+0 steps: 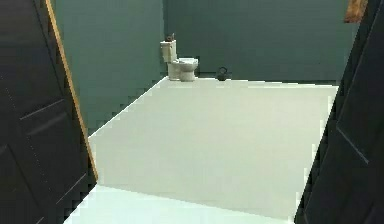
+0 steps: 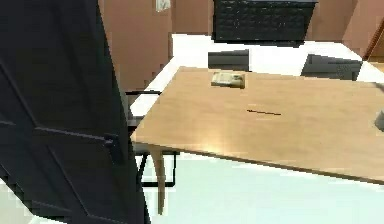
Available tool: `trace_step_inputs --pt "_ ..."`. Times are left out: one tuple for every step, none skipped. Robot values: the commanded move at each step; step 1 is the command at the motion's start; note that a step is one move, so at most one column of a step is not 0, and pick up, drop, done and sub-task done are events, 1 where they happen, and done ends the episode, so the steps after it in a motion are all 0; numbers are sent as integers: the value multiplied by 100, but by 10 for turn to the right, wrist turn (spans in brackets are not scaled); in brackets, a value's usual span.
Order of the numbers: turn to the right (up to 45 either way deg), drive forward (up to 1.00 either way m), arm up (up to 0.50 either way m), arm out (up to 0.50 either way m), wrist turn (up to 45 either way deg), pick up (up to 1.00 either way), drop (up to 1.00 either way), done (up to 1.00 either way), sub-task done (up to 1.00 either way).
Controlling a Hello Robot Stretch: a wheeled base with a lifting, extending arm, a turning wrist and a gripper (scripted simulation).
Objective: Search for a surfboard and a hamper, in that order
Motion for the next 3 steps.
trace_step_inputs --pt "0 10 0 0 0 0 0 0 0" --pt "120 0 0 0 0 0 0 0 0" --pt "0 100 0 0 0 0 0 0 0"
